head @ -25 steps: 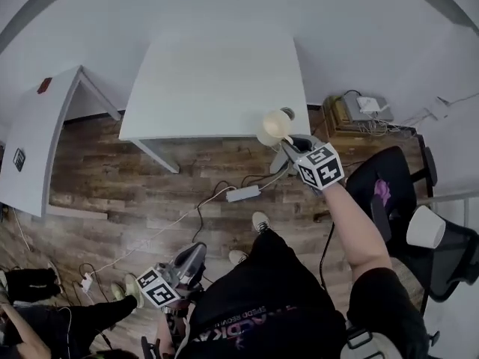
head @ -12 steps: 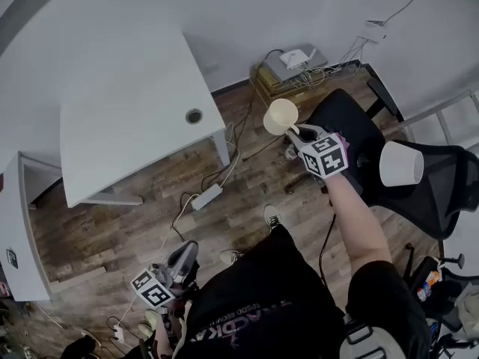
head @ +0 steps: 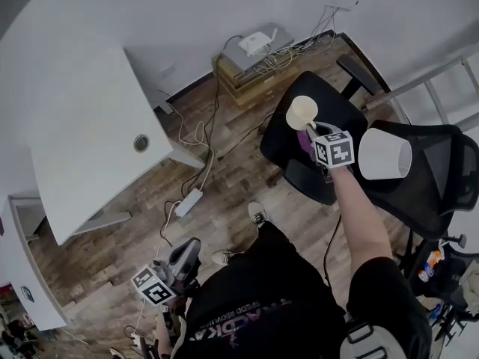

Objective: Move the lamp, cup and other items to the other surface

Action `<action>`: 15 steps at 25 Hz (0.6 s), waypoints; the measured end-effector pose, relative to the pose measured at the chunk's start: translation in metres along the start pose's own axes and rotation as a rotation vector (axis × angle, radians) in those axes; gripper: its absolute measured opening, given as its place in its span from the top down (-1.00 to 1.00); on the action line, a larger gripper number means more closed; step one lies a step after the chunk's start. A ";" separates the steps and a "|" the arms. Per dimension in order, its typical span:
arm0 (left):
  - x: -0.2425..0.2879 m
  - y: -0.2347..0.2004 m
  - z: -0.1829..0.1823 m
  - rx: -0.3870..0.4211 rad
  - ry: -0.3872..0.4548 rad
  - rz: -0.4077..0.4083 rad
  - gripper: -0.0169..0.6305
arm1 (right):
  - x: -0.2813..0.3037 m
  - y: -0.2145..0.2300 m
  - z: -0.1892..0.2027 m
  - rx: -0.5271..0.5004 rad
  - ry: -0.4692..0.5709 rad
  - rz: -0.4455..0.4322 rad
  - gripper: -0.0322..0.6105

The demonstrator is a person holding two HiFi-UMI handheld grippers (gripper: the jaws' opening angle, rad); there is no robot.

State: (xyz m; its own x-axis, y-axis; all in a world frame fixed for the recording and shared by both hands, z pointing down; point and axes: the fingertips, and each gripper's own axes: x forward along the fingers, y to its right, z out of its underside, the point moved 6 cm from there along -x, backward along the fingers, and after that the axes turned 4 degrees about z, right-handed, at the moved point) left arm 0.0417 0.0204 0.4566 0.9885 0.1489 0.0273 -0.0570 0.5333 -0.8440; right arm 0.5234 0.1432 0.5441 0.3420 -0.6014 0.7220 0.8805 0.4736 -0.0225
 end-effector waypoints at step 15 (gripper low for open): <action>0.079 -0.004 0.042 -0.136 -0.106 -0.152 0.94 | 0.099 0.140 0.081 0.251 -0.177 0.177 0.75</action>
State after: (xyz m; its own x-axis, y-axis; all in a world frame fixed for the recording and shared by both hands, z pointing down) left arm 0.1139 0.0645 0.4846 0.9636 0.1664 0.2095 0.1176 0.4399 -0.8903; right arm 0.6540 0.2022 0.6687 0.4008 -0.3857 0.8310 0.6968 0.7173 -0.0032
